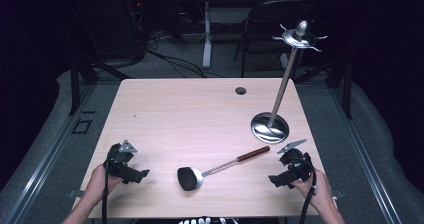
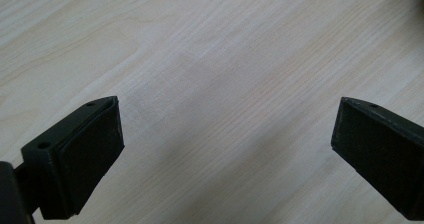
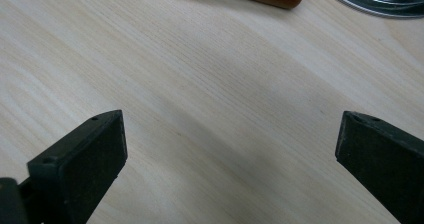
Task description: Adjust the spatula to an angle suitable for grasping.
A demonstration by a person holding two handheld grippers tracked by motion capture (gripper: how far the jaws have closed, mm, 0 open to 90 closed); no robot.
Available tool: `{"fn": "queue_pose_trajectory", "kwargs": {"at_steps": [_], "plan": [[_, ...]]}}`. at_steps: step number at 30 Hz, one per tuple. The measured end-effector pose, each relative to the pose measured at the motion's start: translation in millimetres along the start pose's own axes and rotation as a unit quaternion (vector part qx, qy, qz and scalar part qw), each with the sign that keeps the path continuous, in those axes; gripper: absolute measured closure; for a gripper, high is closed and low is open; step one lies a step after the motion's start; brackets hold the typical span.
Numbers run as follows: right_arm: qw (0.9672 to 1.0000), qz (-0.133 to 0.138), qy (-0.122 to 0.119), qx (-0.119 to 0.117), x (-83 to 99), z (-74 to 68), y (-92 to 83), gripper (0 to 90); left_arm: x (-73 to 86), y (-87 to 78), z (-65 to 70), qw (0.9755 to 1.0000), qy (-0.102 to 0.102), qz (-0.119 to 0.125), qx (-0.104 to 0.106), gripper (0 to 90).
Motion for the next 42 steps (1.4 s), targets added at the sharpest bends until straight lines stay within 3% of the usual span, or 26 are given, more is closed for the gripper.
{"fn": "queue_pose_trajectory", "kwargs": {"at_steps": [1,13,14,16,23,24,27,29,30,31,32,36,41,42], "plan": [[0.9999,0.013,0.01,0.0,0.1,-1.6,1.5,0.0,0.0,0.1,0.1,1.0,0.0,0.0,0.001,0.2],[0.9999,0.011,-0.005,0.004,-5.5,-4.0,1.1,0.0,2.9,-2.6,-0.5,1.0,-0.003,0.001,-0.001,0.2],[0.9998,0.02,-0.003,0.002,-6.5,-5.0,2.5,0.0,3.4,-3.1,-1.0,1.0,-0.004,0.002,-0.001,0.2],[0.9998,0.019,-0.004,0.003,-9.8,-6.0,2.6,7.6,4.0,-4.5,-1.1,1.0,-0.006,0.003,-0.004,0.2],[0.9997,0.023,-0.007,0.002,-14.9,-8.7,2.8,10.2,5.2,-4.7,-1.4,1.0,-0.005,0.0,-0.004,0.2],[0.9996,0.024,-0.015,0.006,-16.1,-9.1,3.4,16.9,5.4,-4.8,-1.4,1.0,-0.005,-0.001,-0.005,0.2],[0.9996,0.024,-0.013,0.005,-17.4,-11.2,6.7,22.8,5.2,-5.5,-1.0,1.0,-0.006,0.002,-0.004,0.2],[0.9994,0.024,-0.021,0.008,-18.5,-11.1,7.3,26.6,5.3,-5.4,-1.1,1.0,-0.007,0.002,-0.004,0.2],[0.9993,0.022,-0.028,0.013,-21.1,-12.5,7.4,34.0,5.4,-5.1,-1.5,1.0,-0.006,0.001,-0.005,0.2],[0.9993,0.022,-0.028,0.013,-21.1,-12.5,7.4,34.0,5.6,-4.7,-1.8,1.0,-0.006,-0.001,-0.004,0.2],[0.9989,0.024,-0.036,0.016,-23.8,-14.8,6.8,48.6,5.6,-4.3,-1.7,1.0,-0.007,-0.001,-0.004,0.2],[0.9983,0.033,-0.048,0.01,-27.1,-21.3,8.1,69.1,5.3,-4.6,-0.6,1.0,-0.005,-0.001,-0.004,0.2],[0.9977,0.036,-0.053,0.021,-32.3,-22.7,13.3,83.5,5.7,-4.9,-1.1,1.0,-0.003,-0.002,-0.005,0.2],[0.9975,0.025,-0.062,0.024,-34.2,-21.0,13.0,83.5,5.7,-4.9,-1.1,1.0,-0.003,-0.002,-0.005,0.2]]}}
Point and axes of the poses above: each handheld gripper's, and its own axes: y roughly forward along the jaws, x roughly out of its underside, z roughly to its right, the point moved 4 cm from there along y, roughly forward along the jaws, and after that the axes turned 9 degrees about z, right-handed, at the moved point
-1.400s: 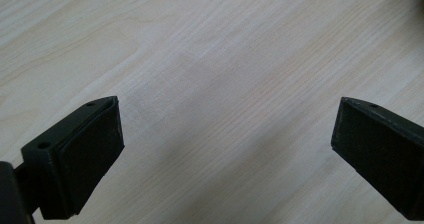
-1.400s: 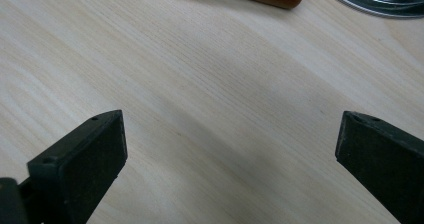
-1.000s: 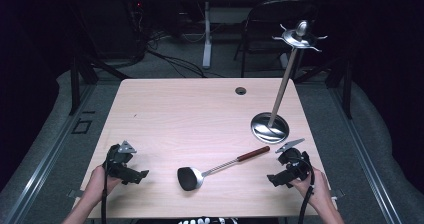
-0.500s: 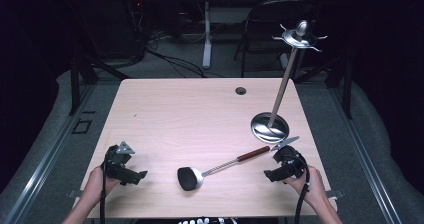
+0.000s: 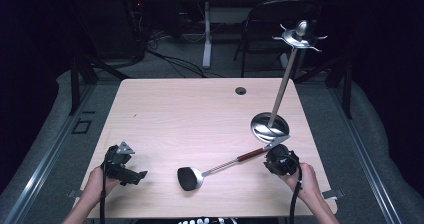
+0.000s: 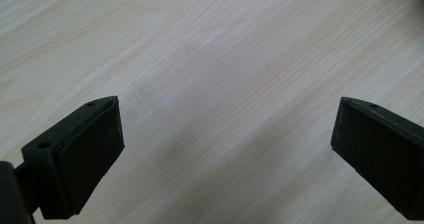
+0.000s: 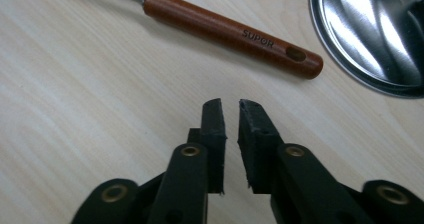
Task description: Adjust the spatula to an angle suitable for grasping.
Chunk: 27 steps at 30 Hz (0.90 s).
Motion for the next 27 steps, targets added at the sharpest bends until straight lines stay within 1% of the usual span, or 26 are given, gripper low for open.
{"fn": "queue_pose_trajectory", "kwargs": {"at_steps": [1,2,3,4,5,6,8,9,11,12,13,15,17,18,20,22,23,24,26,27], "plan": [[1.0,0.0,0.002,0.003,-1.5,0.8,1.3,87.0,-0.1,0.3,0.2,1.0,0.0,-0.001,0.0,0.2],[1.0,0.003,0.005,0.001,-3.4,1.1,3.2,88.3,-0.1,0.3,0.2,1.0,0.0,-0.001,0.0,0.2],[1.0,-0.004,0.0,0.007,-4.9,2.7,4.5,88.7,-0.1,0.8,0.2,1.0,0.001,-0.001,0.001,0.2],[1.0,-0.004,0.0,0.007,-4.9,2.7,4.5,88.7,-0.1,1.0,0.3,1.0,0.0,-0.001,0.0,0.2],[0.9999,-0.003,-0.001,0.01,-8.3,4.2,9.8,90.0,0.0,1.2,0.3,1.0,0.0,-0.002,0.001,0.3],[0.9999,-0.009,-0.005,0.011,-9.8,5.3,12.6,90.0,0.0,1.2,0.3,1.0,0.0,-0.002,0.001,0.3],[0.9998,-0.012,-0.007,0.012,-11.3,5.7,15.5,90.0,0.2,1.0,0.2,1.0,0.0,-0.002,0.001,0.3],[0.9998,-0.017,-0.009,0.012,-13.9,6.4,21.4,90.0,0.3,0.9,0.0,1.0,0.0,-0.002,0.001,0.3],[0.9998,-0.017,-0.006,0.011,-15.0,6.5,24.3,90.0,0.7,0.8,-0.5,1.0,0.001,-0.003,0.0,0.3],[0.9994,-0.027,-0.011,0.017,-15.9,8.2,26.1,90.0,0.8,0.8,-0.6,1.0,0.0,-0.003,0.0,0.3],[0.9995,-0.026,-0.009,0.016,-16.9,8.4,28.6,90.0,0.9,0.8,-0.7,1.0,0.0,-0.003,0.0,0.3],[0.9988,-0.043,-0.016,0.02,-18.2,11.6,35.3,90.0,0.9,0.7,-0.6,1.0,0.0,-0.003,0.0,0.3],[0.9985,-0.046,-0.018,0.024,-18.8,12.1,37.3,90.0,0.8,0.7,-0.4,1.0,0.0,-0.004,0.001,0.3],[0.9982,-0.05,-0.021,0.027,-20.8,12.6,41.7,90.0,0.8,0.8,-0.3,1.0,0.001,-0.003,0.0,0.3],[0.9984,-0.045,-0.017,0.028,-21.3,12.1,43.7,90.0,0.9,0.9,-0.4,1.0,0.001,-0.004,0.0,0.4],[0.9984,-0.046,-0.018,0.026,-24.4,11.5,46.7,90.0,0.9,1.1,-0.3,1.0,0.0,-0.004,0.0,0.3],[0.9978,-0.05,-0.027,0.033,-26.1,12.8,47.1,90.0,0.9,1.2,-0.2,1.0,0.001,-0.004,0.001,0.3],[0.9981,-0.047,-0.025,0.032,-27.6,12.8,49.0,90.0,0.9,1.2,-0.1,1.0,0.001,-0.004,0.0,0.3],[0.9978,-0.049,-0.028,0.034,-30.5,13.5,51.3,90.0,0.8,1.1,0.0,1.0,0.002,-0.004,0.001,0.4],[0.9982,-0.045,-0.025,0.032,-31.9,13.0,53.4,90.0,0.9,1.1,0.0,1.0,0.002,-0.003,0.001,0.4]]}}
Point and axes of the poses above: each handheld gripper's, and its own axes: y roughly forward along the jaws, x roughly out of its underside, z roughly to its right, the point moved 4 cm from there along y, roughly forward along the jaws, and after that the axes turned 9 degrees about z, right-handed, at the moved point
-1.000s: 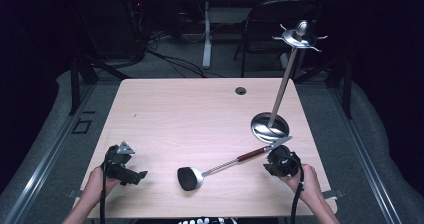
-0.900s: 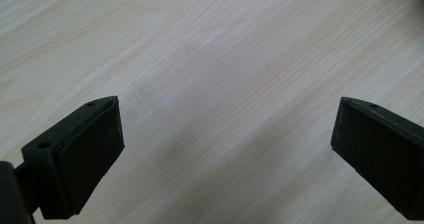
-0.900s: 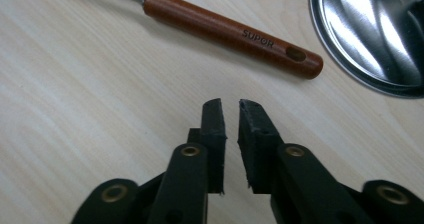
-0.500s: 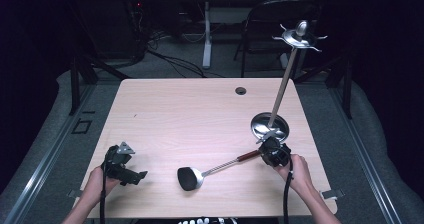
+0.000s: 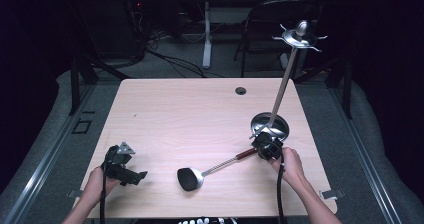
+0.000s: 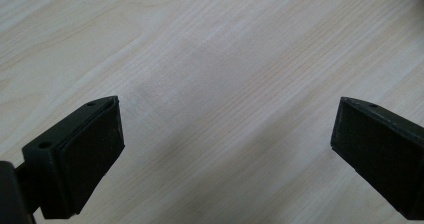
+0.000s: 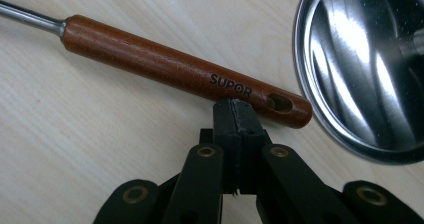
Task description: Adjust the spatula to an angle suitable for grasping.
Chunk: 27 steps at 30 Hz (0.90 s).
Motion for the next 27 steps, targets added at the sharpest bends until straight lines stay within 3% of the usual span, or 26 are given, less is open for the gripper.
{"fn": "queue_pose_trajectory", "kwargs": {"at_steps": [4,10,15,20,22,24,26,27], "plan": [[0.9998,-0.012,-0.014,0.002,-6.7,-1.0,7.5,90.0,0.0,-0.1,-0.3,1.0,0.0,0.0,-0.001,0.3],[0.9999,0.001,-0.015,0.007,-17.6,-4.6,18.6,90.0,0.2,-0.3,-0.6,1.0,0.0,0.0,-0.001,0.4],[0.9997,-0.003,-0.024,0.009,-26.2,-5.0,21.5,89.8,0.4,0.0,-0.6,1.0,-0.001,-0.001,-0.001,0.4],[0.9998,-0.004,-0.017,0.009,-32.3,-5.3,24.5,89.8,0.1,0.0,-0.5,1.0,-0.001,0.0,-0.002,0.4],[0.9999,0.012,-0.004,0.009,-38.4,-5.5,28.0,89.7,0.1,-0.2,-0.5,1.0,0.0,0.0,-0.002,0.4],[0.9999,0.011,-0.004,0.008,-39.7,-5.0,28.2,89.6,0.2,-0.1,-0.7,1.0,0.0,0.0,-0.002,0.4],[1.0,0.003,-0.007,0.002,-44.6,-5.4,31.1,88.5,0.3,0.2,-0.7,1.0,-0.001,0.0,-0.002,0.4],[0.9999,0.01,0.004,-0.004,-45.8,-7.8,34.1,88.1,0.2,0.0,-0.6,1.0,-0.001,0.0,-0.001,0.4]]}}
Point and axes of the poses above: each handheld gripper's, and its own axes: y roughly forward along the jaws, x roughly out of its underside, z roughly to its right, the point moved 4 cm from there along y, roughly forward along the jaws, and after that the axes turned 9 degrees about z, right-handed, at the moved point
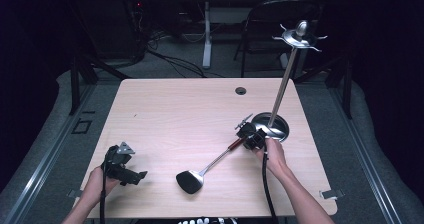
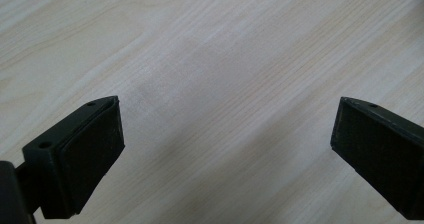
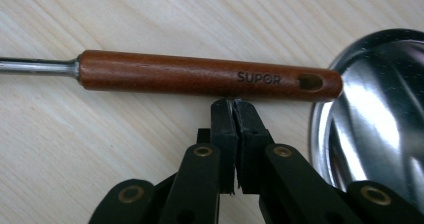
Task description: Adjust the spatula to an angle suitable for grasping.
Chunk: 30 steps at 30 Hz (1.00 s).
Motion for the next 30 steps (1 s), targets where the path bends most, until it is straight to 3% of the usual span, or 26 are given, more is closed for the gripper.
{"fn": "queue_pose_trajectory", "kwargs": {"at_steps": [5,8,10,11,14,15,16,17,18,19,21,22,26,30], "plan": [[1.0,-0.009,-0.001,-0.001,-4.6,-3.2,0.9,88.0,0.0,-0.4,0.1,1.0,0.001,0.001,0.0,0.4],[0.9997,-0.004,0.023,-0.011,-7.1,-5.5,-2.8,79.7,0.2,-0.5,-0.1,1.0,-0.001,0.0,0.0,0.4],[0.9972,-0.009,0.067,-0.033,-7.8,-7.5,-3.0,62.9,0.4,-0.5,0.1,1.0,-0.001,-0.001,0.0,0.4],[0.9941,-0.024,0.093,-0.051,-8.5,-11.2,-3.8,52.5,0.3,-0.5,0.2,1.0,0.0,-0.001,0.0,0.5],[0.9924,-0.024,0.103,-0.063,-11.0,-13.7,-5.9,49.3,0.1,-0.4,0.5,1.0,0.001,-0.001,0.0,0.6],[0.9881,0.005,0.138,-0.068,-14.6,-18.7,-5.1,47.7,0.2,-0.2,0.6,1.0,0.001,-0.002,0.001,0.7],[0.9881,-0.016,0.129,-0.082,-16.0,-16.9,-8.3,45.1,0.3,0.0,0.7,1.0,0.001,-0.002,0.0,0.8],[0.9881,-0.016,0.129,-0.082,-16.0,-16.9,-8.3,45.1,0.3,0.0,0.7,1.0,0.002,-0.002,0.0,0.8],[0.9853,-0.017,0.141,-0.094,-17.9,-17.3,-8.4,38.2,0.2,0.1,0.8,1.0,0.002,-0.002,0.0,0.8],[0.9853,-0.017,0.141,-0.094,-17.9,-17.3,-8.4,38.2,0.2,0.1,0.9,1.0,0.002,-0.002,0.0,0.8],[0.9815,-0.023,0.158,-0.106,-20.4,-19.6,-5.3,26.7,0.3,0.3,0.8,1.0,0.002,-0.003,0.0,0.9],[0.981,-0.019,0.164,-0.101,-21.3,-21.3,-3.8,26.2,0.2,0.4,0.9,1.0,0.003,-0.003,0.0,0.9],[0.9811,-0.018,0.166,-0.098,-26.8,-25.1,-0.3,22.9,0.1,0.0,1.2,1.0,0.004,-0.003,0.001,0.9],[0.9842,-0.019,0.156,-0.082,-35.6,-30.8,3.4,20.9,0.6,0.0,1.1,1.0,0.003,-0.003,0.002,1.2]]}}
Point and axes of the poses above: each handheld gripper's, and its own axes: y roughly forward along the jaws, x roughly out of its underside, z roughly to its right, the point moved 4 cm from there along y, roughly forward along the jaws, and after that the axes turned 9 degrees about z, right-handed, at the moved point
